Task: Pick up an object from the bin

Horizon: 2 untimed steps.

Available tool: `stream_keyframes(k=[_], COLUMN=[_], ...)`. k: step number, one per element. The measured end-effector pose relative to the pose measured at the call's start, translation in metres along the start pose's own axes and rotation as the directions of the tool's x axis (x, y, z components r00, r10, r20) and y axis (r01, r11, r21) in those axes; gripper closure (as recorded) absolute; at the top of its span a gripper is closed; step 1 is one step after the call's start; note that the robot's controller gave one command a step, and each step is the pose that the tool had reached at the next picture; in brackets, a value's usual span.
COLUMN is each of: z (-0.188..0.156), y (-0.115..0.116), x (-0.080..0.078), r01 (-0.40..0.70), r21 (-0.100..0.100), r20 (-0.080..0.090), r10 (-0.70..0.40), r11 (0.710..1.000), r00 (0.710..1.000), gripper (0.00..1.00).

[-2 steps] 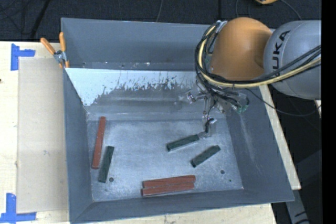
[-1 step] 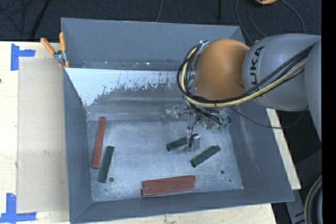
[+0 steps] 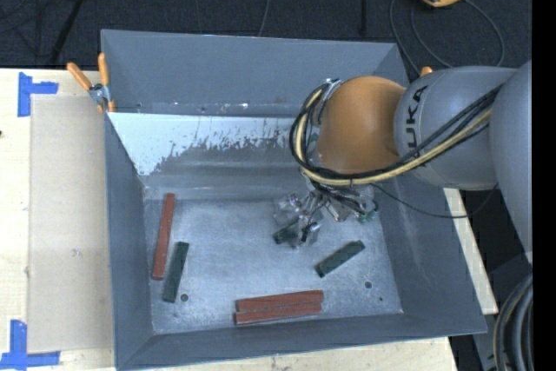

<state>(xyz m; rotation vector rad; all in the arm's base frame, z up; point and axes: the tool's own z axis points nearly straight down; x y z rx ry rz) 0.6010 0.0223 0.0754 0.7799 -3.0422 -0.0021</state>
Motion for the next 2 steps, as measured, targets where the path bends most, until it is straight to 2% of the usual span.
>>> stream_keyframes(k=[1, 2], z=[0.0, -0.135], y=[0.0, -0.022], x=[0.0, 0.03], r01=[-0.001, -0.011], r21=[0.0, 0.001], r20=[0.0, 0.002], r10=[0.001, 0.011], r11=[1.0, 1.0], r00=[1.0, 1.0], gripper=[1.0, 1.0])
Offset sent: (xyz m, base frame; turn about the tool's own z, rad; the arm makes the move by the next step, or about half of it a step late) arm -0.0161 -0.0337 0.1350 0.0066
